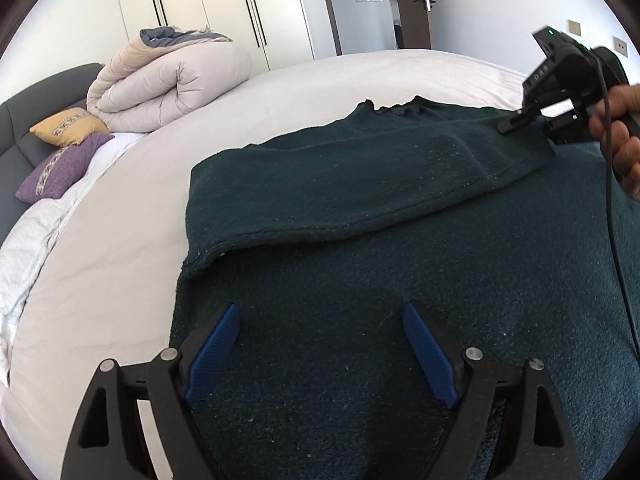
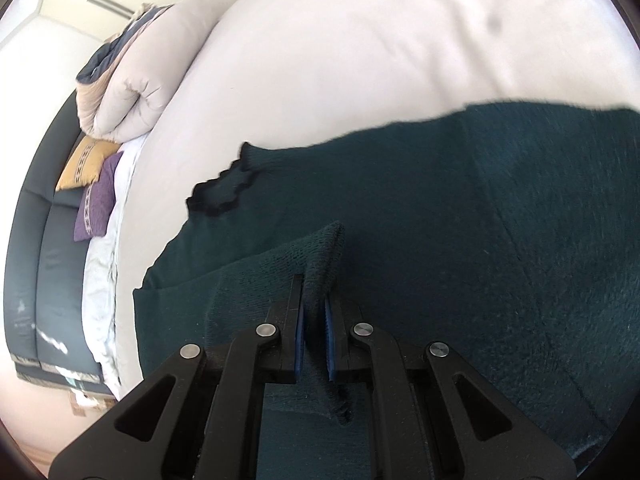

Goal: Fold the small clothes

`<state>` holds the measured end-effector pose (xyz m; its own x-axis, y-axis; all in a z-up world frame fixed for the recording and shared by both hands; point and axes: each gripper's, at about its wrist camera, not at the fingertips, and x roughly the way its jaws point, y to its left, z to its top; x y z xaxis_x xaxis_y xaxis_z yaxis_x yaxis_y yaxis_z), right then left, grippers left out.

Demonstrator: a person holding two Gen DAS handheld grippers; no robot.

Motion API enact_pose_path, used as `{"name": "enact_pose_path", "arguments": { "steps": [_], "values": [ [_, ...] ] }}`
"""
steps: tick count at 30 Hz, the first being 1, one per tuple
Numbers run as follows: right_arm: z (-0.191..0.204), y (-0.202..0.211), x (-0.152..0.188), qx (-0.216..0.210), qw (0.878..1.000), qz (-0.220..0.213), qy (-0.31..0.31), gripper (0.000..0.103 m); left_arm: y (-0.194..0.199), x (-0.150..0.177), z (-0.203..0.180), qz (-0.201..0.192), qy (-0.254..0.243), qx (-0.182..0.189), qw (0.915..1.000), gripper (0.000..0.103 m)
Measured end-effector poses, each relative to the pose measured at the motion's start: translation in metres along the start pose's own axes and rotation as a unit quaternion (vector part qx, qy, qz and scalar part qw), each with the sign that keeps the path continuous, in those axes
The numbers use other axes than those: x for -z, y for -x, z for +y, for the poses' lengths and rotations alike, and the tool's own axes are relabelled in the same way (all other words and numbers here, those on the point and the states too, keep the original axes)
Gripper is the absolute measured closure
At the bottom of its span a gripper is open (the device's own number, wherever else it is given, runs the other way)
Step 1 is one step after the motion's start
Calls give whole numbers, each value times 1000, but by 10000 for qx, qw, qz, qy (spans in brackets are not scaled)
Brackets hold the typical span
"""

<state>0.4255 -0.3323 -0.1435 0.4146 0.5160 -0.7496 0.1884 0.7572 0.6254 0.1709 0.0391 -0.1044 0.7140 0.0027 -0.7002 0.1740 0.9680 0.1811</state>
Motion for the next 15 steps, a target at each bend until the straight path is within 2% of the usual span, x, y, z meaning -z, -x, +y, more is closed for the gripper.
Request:
{"name": "enact_pose_path", "arguments": {
  "steps": [4,8,9,15],
  "values": [
    [-11,1,13,-294,9993,120,-219,94,0,1,1,-1,11,3,10000,15],
    [-3,3,30,-321,9994,110,-41,94,-1,3,3,9,61,20,10000,13],
    [-11,11,45,-338,9994,111,-9,94,-1,3,3,11,68,21,10000,13],
    [-22,16,52,-41,9997,102,200,94,-2,3,3,20,76,12,10000,12]
  ]
}}
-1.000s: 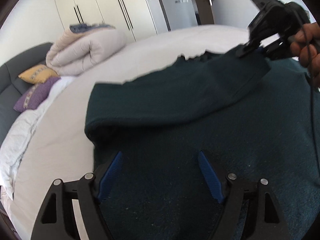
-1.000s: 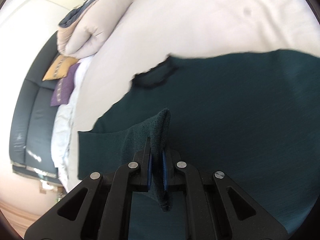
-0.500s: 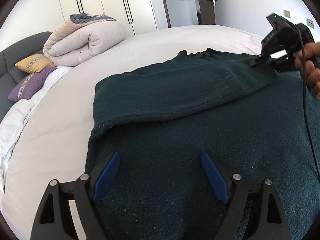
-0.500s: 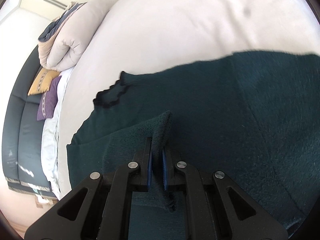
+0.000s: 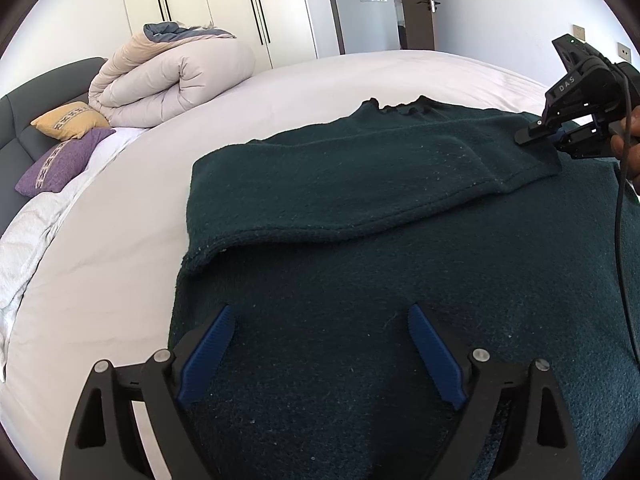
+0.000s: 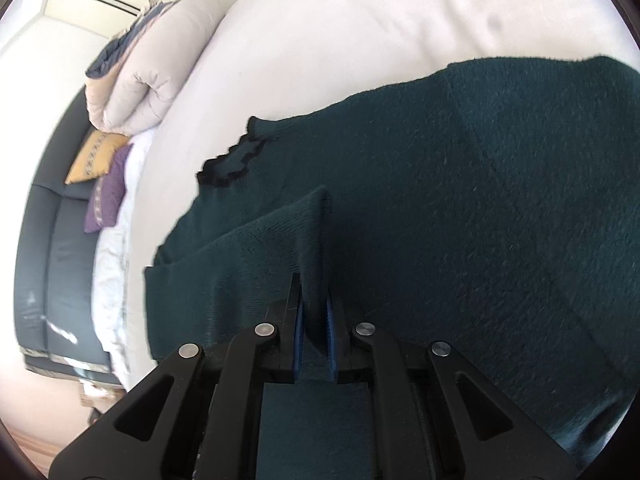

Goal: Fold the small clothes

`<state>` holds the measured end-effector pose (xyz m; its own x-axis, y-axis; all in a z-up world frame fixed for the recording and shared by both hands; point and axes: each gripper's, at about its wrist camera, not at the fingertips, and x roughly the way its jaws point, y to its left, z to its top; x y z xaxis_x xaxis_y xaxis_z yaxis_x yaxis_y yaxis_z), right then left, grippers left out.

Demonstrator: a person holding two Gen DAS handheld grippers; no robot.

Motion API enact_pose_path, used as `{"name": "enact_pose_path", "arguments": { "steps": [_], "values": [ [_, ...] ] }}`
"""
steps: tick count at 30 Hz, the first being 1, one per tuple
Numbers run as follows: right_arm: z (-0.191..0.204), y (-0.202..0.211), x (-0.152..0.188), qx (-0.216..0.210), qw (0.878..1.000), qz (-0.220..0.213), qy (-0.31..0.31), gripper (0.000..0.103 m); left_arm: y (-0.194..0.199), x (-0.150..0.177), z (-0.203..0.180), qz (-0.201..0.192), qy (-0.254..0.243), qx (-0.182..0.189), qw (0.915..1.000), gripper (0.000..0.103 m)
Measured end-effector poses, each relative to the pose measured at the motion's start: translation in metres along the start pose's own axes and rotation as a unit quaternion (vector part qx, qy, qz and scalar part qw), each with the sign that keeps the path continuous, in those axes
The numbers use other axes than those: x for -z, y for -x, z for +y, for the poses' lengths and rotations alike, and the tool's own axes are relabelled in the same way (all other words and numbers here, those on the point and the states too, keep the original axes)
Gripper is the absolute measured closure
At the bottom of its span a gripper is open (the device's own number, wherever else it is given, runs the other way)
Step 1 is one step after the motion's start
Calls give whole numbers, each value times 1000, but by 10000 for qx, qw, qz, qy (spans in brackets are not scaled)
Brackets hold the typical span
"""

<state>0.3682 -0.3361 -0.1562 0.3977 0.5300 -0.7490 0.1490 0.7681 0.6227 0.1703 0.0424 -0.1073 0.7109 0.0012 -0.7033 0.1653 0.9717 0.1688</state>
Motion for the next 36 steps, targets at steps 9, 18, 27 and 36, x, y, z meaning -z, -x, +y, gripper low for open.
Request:
{"name": "enact_pose_path", "arguments": {
  "steps": [9,18,27,36],
  "values": [
    [-11,7,-5,216,9996,-188,-47,94,0,1,1,12,35,12,10000,11],
    [-16,9,-4,233,9991,-354,56,95,17,-9,24,-111,515,371,9979,11],
    [8,61,23,-66,9944,-965,417,94,18,-80,100,-388,1525,638,9855,50],
    [2,-3,38,-458,9979,-97,451,95,-100,-90,105,774,1674,539,9814,96]
  ]
}}
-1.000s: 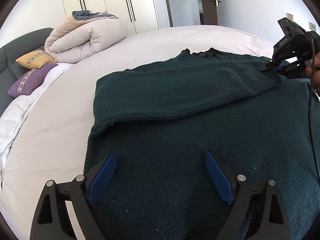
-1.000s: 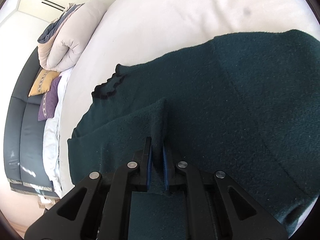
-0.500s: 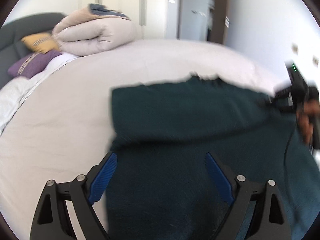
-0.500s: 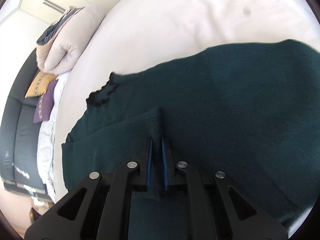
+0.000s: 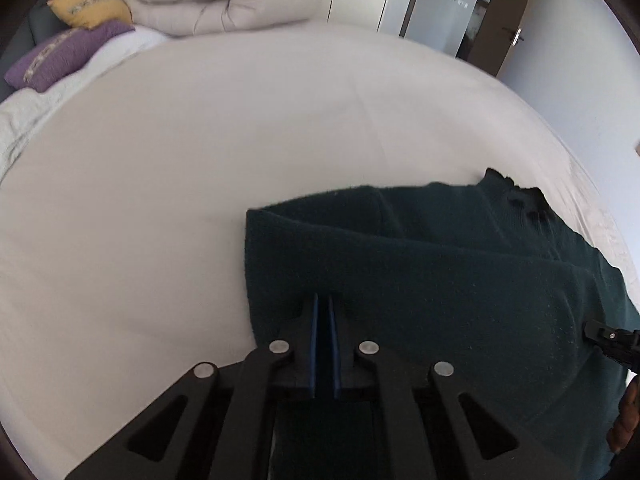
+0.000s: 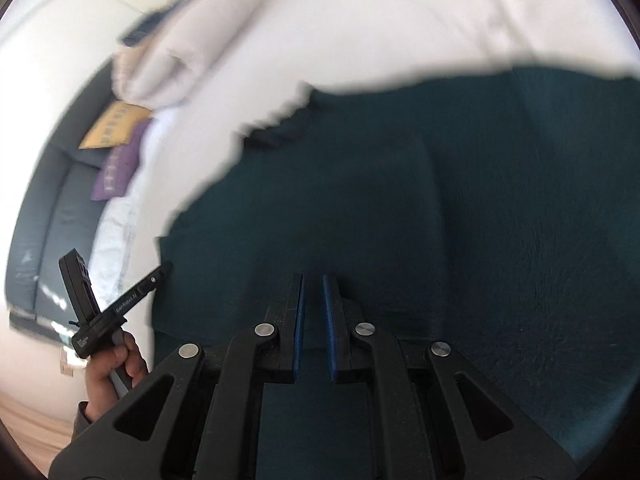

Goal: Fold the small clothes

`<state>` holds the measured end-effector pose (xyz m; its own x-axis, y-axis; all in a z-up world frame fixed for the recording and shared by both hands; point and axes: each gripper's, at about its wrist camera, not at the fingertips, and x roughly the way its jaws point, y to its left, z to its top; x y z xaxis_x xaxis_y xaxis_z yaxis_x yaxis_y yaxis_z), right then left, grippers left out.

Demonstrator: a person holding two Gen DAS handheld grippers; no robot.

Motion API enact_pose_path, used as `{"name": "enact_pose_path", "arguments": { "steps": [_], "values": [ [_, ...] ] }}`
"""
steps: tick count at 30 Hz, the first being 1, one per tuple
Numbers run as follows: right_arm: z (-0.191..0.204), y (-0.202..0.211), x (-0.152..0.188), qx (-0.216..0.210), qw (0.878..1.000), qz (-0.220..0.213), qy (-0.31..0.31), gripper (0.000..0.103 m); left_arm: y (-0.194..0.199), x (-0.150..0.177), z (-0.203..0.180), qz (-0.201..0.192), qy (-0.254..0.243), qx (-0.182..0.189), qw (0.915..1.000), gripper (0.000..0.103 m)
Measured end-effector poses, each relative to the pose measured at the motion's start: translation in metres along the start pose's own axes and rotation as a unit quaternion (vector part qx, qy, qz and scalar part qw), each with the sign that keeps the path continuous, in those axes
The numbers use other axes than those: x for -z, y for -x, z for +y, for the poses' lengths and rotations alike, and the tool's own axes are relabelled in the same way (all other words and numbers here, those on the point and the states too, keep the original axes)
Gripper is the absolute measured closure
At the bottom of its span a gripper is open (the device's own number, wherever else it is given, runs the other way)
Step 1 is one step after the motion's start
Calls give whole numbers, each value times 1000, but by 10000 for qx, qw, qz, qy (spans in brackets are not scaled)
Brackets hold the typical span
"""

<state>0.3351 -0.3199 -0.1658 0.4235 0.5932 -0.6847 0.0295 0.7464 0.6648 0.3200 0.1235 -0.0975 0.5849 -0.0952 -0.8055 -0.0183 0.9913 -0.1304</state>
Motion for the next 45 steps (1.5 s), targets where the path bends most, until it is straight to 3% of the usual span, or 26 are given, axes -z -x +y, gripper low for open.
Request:
{"name": "enact_pose_path", "arguments": {
  "steps": [3,6,8,10,13,16,18,20,21,22,23,25,27,30,32,36,40,42,45],
  "values": [
    [-6,10,3,-80,9999,-143,-53,95,12,1,-15,-86,-298,-324,9990,97],
    [1,24,7,-81,9993,-335,127,94,40,12,-24,-562,-385,-345,9971,96],
    [4,26,9,29,9991,-300,297,94,23,26,-33,-191,-745,-698,9946,88],
    [-6,18,10,273,9993,-73,234,95,23,35,-29,-349,-760,-674,9942,88],
    [-22,33,13,-37,9998,-188,-23,95,31,34,-30,-224,-739,-757,9941,85],
    [-36,77,25,251,9972,-689,-122,94,43,44,-39,-175,-793,-762,9938,70],
    [-51,107,36,188,9946,-981,-294,94,56,54,-44,-216,-665,-598,9958,55],
    [-74,146,50,239,9895,-1336,-489,92,72,70,-55,-273,-431,-105,9986,25],
    [-85,164,57,317,9862,-1510,-594,90,80,78,-61,-306,-350,116,9989,19],
    [-105,192,69,371,9800,-1772,-825,78,89,87,-68,-339,-320,326,9984,11],
    [-120,214,77,358,9755,-1923,-1009,50,94,95,-76,-342,-329,536,9974,10],
    [-156,258,98,343,9562,-2458,-1550,24,100,107,-90,-240,-351,875,9953,10],
    [-197,302,118,257,9321,-2948,-2086,24,104,121,-101,-64,-143,1241,9921,10],
    [-255,343,143,-10,8916,-3353,-3045,24,103,133,-109,173,174,1616,9866,10],
    [-283,363,157,-297,8646,-3691,-3396,24,102,139,-115,267,257,1645,9857,10],
    [-304,369,151,-366,8459,-3863,-3659,26,104,148,-125,295,363,1657,9851,8],
    [-314,365,133,-422,8363,-4011,-3715,27,107,143,-128,381,580,1832,9806,8],
    [-321,365,125,-454,8294,-4063,-3807,32,110,142,-128,367,607,1877,9797,8],
    [-329,360,121,-481,8190,-4118,-3966,50,111,139,-129,352,630,1916,9788,8]
  ]
}}
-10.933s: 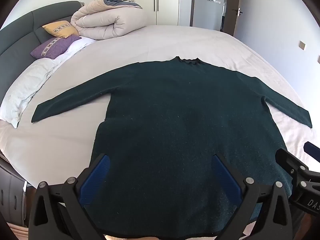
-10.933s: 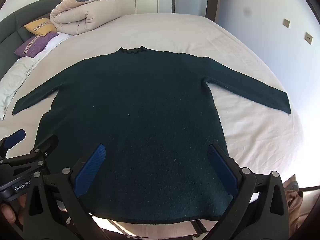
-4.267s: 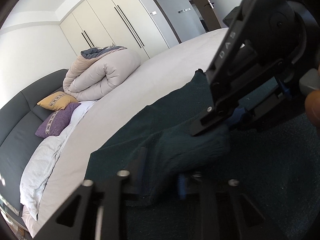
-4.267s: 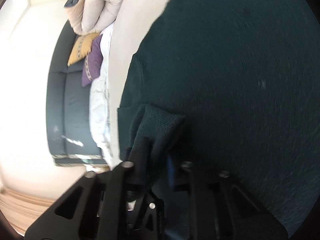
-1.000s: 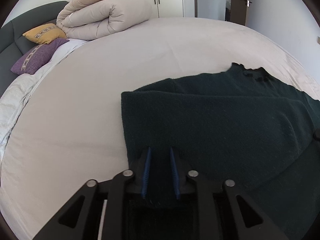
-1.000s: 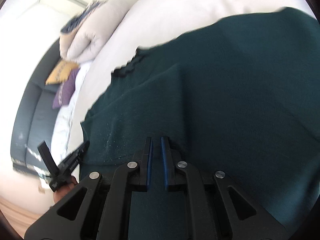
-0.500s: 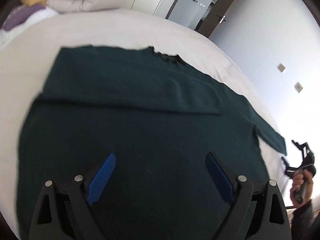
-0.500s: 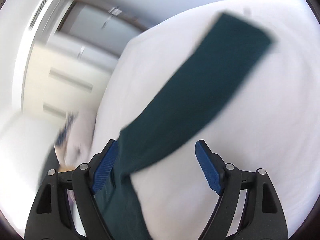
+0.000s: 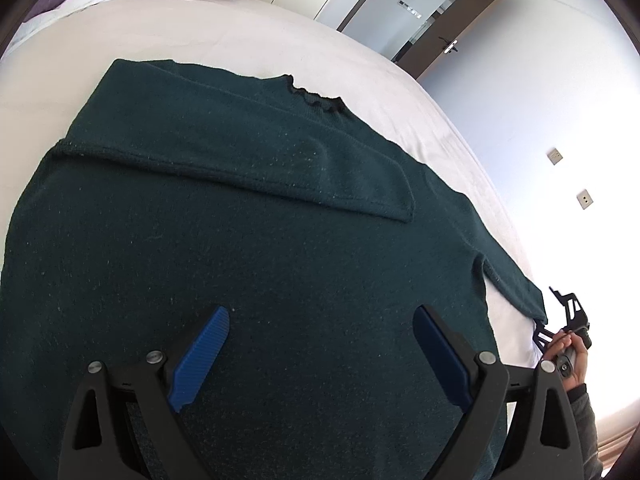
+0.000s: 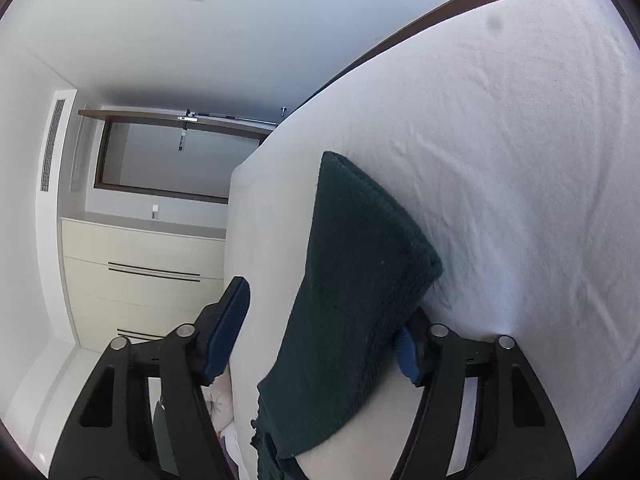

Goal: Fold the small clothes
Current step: 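Grasp the other sleeve with the right tool and lay it across the body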

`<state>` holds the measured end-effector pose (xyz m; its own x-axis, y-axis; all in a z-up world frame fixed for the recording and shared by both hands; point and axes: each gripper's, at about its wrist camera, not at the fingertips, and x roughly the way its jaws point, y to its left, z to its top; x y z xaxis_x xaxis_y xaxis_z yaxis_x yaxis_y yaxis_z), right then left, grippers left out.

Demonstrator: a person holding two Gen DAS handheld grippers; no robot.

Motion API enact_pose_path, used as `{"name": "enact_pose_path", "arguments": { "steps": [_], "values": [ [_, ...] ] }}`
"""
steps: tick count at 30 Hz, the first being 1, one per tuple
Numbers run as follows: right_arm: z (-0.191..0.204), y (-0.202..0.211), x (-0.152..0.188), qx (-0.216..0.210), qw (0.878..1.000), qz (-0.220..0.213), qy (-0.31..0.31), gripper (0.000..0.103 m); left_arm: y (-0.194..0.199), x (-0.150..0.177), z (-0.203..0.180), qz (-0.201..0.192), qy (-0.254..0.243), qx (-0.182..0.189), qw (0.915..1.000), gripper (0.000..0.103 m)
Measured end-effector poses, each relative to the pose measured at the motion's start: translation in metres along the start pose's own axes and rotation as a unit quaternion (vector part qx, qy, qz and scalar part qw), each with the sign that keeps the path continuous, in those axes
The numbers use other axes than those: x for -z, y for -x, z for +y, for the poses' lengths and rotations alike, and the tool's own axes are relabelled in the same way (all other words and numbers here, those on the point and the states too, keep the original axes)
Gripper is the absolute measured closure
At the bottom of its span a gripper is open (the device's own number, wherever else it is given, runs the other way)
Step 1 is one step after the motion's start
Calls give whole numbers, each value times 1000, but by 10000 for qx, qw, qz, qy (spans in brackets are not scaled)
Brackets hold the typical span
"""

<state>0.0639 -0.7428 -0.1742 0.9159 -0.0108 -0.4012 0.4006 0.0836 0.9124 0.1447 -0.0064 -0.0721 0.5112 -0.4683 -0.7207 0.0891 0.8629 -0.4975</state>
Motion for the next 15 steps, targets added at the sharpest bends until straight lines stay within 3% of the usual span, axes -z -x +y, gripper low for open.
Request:
{"name": "enact_pose_path", "arguments": {
  "steps": [2,5,7,11,15],
  "values": [
    [-3,-4,0,70,9999,32,-91,74,0,-1,2,47,77,86,9999,8],
    [1,0,2,195,9997,56,112,86,-2,-5,6,113,184,200,9996,8],
    [13,6,4,243,9988,75,408,88,-2,-10,9,140,269,312,9991,8],
    [72,-3,54,309,9868,390,1541,89,0,-20,10,100,392,544,9977,8],
    [148,-23,147,139,9496,981,2974,89,3,-36,8,21,472,761,9960,8]
  ]
}}
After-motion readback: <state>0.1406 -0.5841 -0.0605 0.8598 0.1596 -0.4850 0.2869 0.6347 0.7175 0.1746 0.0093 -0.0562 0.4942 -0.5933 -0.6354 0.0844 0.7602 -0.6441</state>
